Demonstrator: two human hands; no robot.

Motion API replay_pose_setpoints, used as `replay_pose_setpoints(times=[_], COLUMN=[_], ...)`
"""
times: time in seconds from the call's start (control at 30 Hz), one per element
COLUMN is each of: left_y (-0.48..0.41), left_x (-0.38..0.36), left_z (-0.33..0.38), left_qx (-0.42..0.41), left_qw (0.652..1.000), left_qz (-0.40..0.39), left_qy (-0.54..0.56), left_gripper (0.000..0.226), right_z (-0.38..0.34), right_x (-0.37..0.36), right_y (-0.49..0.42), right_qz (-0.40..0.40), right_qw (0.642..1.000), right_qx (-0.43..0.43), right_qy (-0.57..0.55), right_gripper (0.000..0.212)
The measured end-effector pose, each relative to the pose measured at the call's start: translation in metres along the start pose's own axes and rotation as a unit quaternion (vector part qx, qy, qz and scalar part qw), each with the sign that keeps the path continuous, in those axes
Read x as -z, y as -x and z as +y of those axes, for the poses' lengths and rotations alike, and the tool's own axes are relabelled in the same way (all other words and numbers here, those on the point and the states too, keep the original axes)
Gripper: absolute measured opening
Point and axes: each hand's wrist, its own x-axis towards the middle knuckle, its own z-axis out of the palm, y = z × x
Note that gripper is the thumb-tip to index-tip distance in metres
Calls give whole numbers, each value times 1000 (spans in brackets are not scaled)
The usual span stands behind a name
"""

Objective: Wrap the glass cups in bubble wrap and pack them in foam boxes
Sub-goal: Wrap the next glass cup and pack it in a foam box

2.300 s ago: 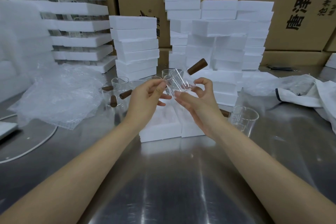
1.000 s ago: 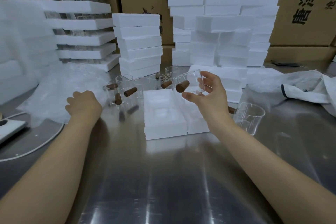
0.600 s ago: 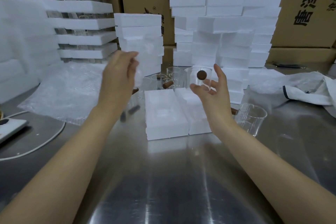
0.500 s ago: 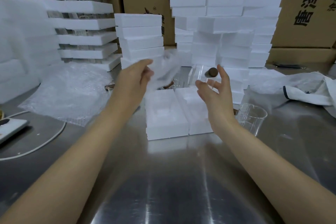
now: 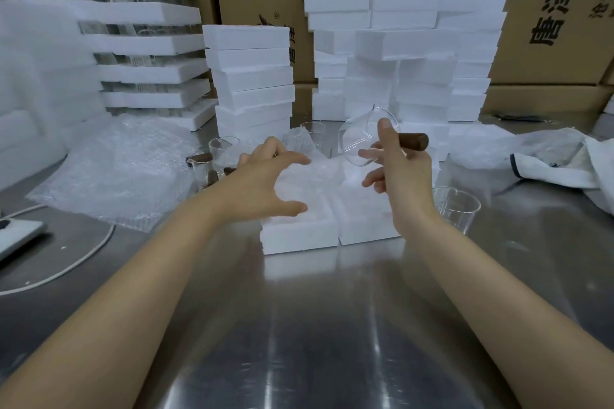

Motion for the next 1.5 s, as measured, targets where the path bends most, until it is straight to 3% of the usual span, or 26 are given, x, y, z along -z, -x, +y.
replay_pose_setpoints(times=[0.1, 0.17, 0.33, 0.43, 0.67, 0.8, 0.93, 1.13, 1.27, 1.33, 1.4, 1.5], left_y=[-2, -2, -3, -2, -1, -1, 3, 2, 1, 1, 2, 4], left_x=[1, 1, 1, 2, 6, 9, 10, 2, -1, -2, -3, -3], left_z=[2, 6, 15, 21, 23, 27, 34, 47, 48, 47, 47, 47], left_qx=[-40, -16, 22, 26, 32, 38, -14, -55, -74, -87, -101, -121], left_qw=[997, 990, 965, 949, 925, 892, 914, 921, 924, 932, 937, 948], left_qz=[54, 105, 199, 197, 173, 165, 187, 216, 231, 227, 219, 210], left_qy=[39, 97, 172, 245, 336, 419, 360, 321, 294, 270, 254, 206], left_gripper=[35, 26, 4, 9, 21, 28, 26, 26, 19, 26, 33, 36], right_z=[-4, -7, -13, -13, -4, -3, 3, 0, 3, 5, 6, 6], right_x=[1, 0, -2, -3, -2, -2, -6, -5, -8, -10, -13, -12], right_y=[0, 0, 4, 6, 4, 5, 13, 14, 15, 15, 15, 13], right_qz=[10, 0, -99, -144, -131, -162, -191, -234, -282, -324, -352, -312], right_qw=[999, 999, 993, 989, 987, 975, 963, 945, 949, 941, 934, 942], right_qx=[39, 35, 16, 36, 95, 111, 136, 182, 123, 87, 37, 21], right_qy=[16, -5, -61, -22, -6, 105, 132, 137, 75, 48, -43, -120], right_gripper=[36, 34, 35, 42, 38, 31, 19, 31, 28, 13, 18, 25])
